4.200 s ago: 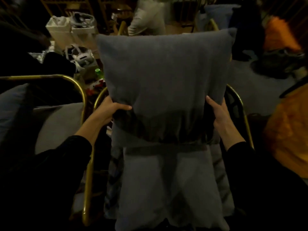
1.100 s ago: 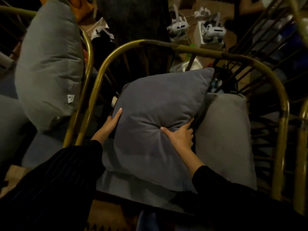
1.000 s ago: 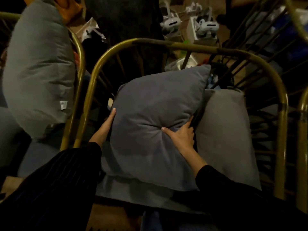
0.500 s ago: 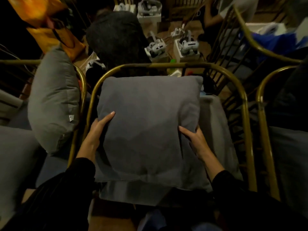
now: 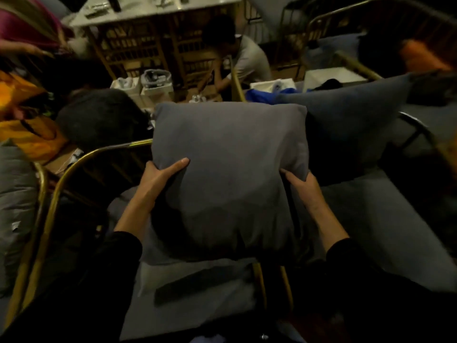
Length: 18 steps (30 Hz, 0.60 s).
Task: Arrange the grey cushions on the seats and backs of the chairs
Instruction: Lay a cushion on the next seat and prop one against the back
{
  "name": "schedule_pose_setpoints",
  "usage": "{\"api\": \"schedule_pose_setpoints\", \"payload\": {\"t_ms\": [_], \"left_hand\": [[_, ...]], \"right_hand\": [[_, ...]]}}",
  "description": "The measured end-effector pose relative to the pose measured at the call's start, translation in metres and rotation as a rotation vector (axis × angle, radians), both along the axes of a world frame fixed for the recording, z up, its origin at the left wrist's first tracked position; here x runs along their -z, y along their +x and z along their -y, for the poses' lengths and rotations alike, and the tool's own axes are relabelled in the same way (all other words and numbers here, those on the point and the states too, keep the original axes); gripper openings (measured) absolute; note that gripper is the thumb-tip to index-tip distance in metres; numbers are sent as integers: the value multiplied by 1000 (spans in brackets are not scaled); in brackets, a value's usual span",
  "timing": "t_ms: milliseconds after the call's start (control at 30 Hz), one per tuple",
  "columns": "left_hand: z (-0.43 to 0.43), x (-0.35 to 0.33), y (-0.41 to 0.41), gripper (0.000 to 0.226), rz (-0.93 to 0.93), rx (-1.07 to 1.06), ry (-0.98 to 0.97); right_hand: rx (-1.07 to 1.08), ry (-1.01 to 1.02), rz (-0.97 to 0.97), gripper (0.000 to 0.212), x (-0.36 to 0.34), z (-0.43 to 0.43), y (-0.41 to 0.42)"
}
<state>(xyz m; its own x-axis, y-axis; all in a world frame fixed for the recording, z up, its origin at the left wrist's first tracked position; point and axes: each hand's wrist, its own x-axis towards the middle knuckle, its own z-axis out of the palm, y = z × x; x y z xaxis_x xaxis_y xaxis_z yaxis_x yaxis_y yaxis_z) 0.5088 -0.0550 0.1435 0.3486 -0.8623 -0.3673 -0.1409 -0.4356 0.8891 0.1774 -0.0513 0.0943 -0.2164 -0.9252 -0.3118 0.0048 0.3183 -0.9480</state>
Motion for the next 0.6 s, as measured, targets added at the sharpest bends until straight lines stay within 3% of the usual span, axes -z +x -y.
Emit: {"api": "schedule_pose_setpoints", "payload": {"t_ms": [167, 300, 433, 500, 600], "left_hand": [[18, 11, -138, 101, 1, 104, -83], [0, 42, -207, 101, -55, 164, -93], [-35, 72, -250, 104, 23, 275, -22], [-51, 90, -262, 116, 102, 340, -16], [-58, 113, -267, 125, 226, 350, -18]], "right_hand": [[146, 47, -11, 47, -10, -10, -131], [187, 104, -44, 44, -5, -23, -198], [236, 130, -70, 45, 15, -41, -225], [222, 184, -156, 52, 30, -48, -224], [212, 292, -469, 61, 46, -50, -216]]}}
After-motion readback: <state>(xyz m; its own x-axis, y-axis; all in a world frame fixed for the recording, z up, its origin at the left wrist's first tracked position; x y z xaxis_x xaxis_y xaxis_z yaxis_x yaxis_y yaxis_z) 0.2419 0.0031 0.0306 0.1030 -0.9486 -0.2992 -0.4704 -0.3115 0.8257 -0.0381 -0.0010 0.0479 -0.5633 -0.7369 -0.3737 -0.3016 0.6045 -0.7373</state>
